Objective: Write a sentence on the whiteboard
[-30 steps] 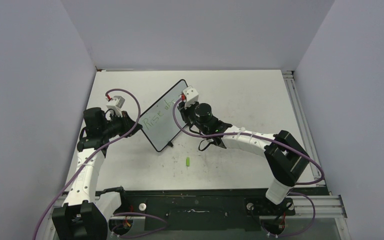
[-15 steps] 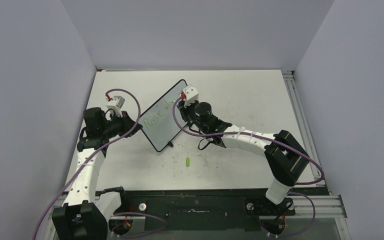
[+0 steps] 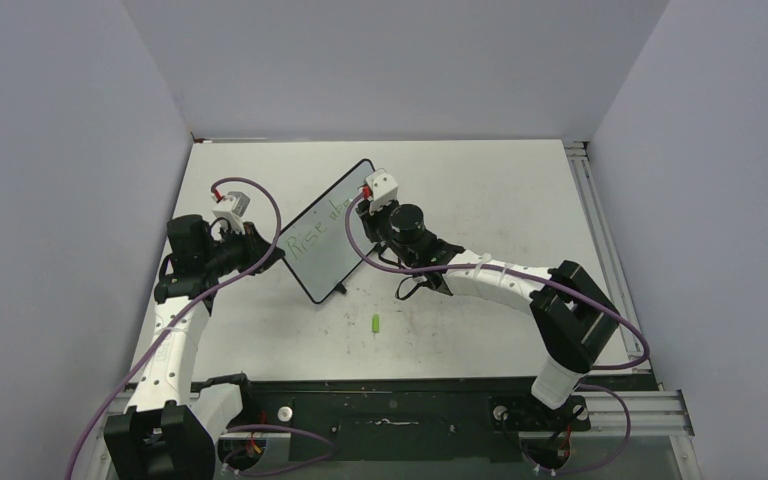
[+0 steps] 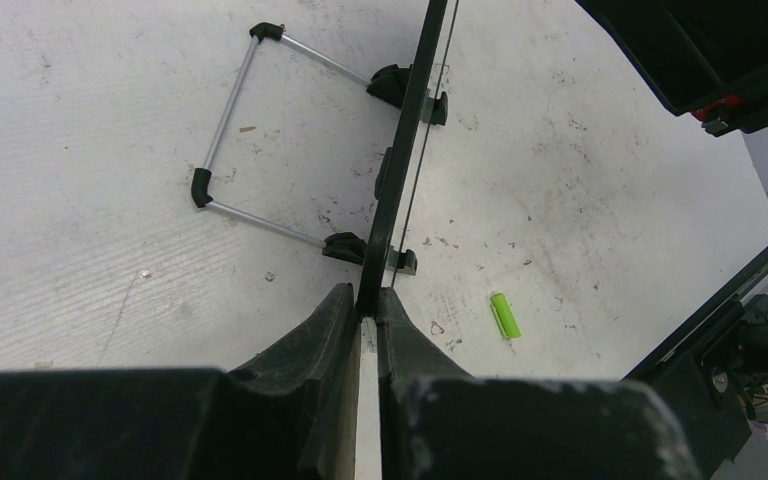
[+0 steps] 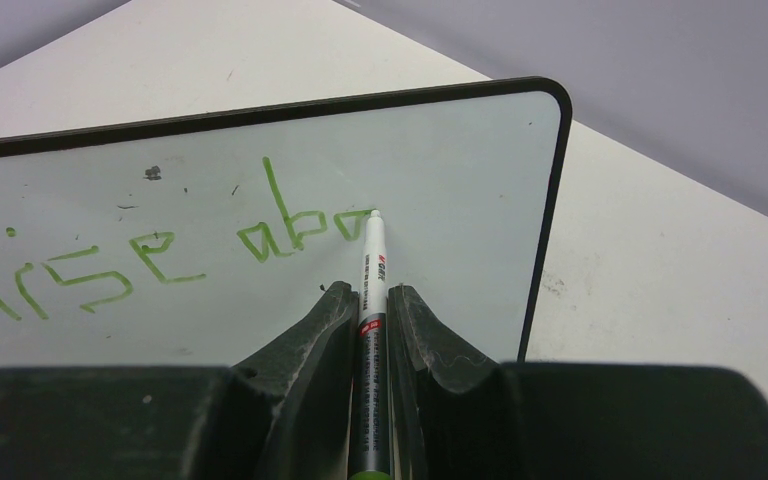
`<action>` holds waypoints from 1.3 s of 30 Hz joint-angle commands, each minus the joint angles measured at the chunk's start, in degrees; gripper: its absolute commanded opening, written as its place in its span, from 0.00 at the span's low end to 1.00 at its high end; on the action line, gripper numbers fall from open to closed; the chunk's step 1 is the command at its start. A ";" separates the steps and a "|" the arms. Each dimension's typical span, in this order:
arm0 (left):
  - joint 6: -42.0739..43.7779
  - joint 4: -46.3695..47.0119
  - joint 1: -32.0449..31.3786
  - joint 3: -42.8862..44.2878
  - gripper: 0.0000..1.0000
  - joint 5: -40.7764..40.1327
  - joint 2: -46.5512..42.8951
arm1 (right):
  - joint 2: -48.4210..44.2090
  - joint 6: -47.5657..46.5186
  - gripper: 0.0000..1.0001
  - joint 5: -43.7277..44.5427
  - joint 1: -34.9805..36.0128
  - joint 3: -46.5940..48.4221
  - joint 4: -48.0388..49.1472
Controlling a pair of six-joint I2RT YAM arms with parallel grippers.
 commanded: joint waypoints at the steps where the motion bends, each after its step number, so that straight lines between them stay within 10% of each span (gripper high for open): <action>1: -0.07 1.74 0.15 2.66 0.00 0.97 -1.12 | -2.33 -0.35 0.05 0.62 0.03 1.52 2.87; 39: -0.15 1.74 0.16 2.63 0.00 0.95 -1.03 | -0.24 -0.36 0.05 -1.05 -0.10 3.15 3.91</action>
